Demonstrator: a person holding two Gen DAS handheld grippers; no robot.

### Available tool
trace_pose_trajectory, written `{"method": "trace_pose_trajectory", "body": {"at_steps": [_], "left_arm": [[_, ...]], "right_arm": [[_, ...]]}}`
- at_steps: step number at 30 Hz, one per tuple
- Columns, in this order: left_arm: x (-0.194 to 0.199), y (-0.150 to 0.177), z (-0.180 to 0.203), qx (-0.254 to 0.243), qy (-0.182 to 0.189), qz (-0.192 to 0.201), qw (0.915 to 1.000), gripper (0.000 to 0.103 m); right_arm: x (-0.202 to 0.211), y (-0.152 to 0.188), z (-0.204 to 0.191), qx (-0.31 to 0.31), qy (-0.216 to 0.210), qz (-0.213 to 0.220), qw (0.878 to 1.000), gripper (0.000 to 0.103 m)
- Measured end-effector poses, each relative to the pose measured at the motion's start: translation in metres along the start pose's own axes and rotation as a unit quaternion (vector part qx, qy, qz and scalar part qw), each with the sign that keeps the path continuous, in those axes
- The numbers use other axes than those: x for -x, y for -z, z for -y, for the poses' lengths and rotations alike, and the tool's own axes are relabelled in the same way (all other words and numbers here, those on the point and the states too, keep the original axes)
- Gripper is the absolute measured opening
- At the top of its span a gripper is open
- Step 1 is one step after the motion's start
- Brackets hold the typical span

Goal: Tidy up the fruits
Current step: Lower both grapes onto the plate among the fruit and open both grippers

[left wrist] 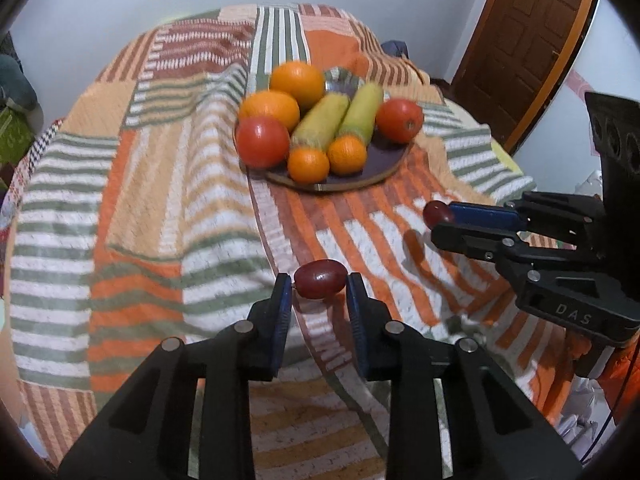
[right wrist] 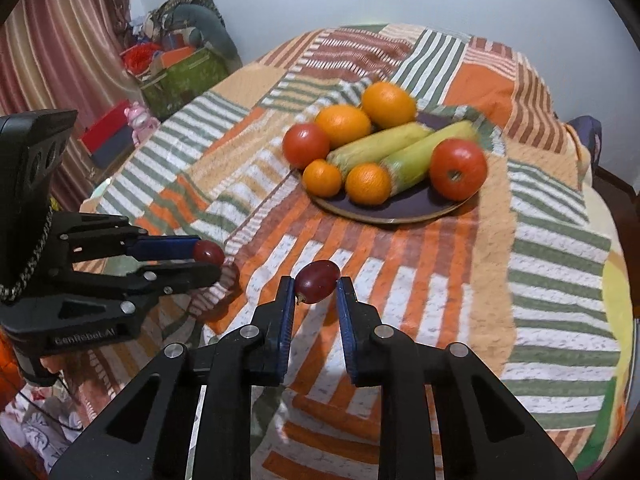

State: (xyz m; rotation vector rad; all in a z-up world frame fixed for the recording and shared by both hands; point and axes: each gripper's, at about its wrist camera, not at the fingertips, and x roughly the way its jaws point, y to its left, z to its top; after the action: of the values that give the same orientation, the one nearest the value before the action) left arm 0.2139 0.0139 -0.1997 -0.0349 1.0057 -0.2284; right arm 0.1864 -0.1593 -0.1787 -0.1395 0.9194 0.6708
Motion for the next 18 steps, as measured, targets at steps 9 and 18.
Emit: {"method": "trace_pose_trajectory", "body": {"at_steps": [9,18], "left_arm": [[0.006,-0.035,0.005,-0.009,0.002,0.034,0.9994,0.028],[-0.010,-0.065,0.015,-0.021,0.006,0.046,0.9987,0.028]], "right_arm": [[0.011,-0.020,0.017,-0.007,0.015,0.031,0.999,0.019],[0.003,-0.036,0.034,-0.004,0.026,0.040,0.999,0.020]]}}
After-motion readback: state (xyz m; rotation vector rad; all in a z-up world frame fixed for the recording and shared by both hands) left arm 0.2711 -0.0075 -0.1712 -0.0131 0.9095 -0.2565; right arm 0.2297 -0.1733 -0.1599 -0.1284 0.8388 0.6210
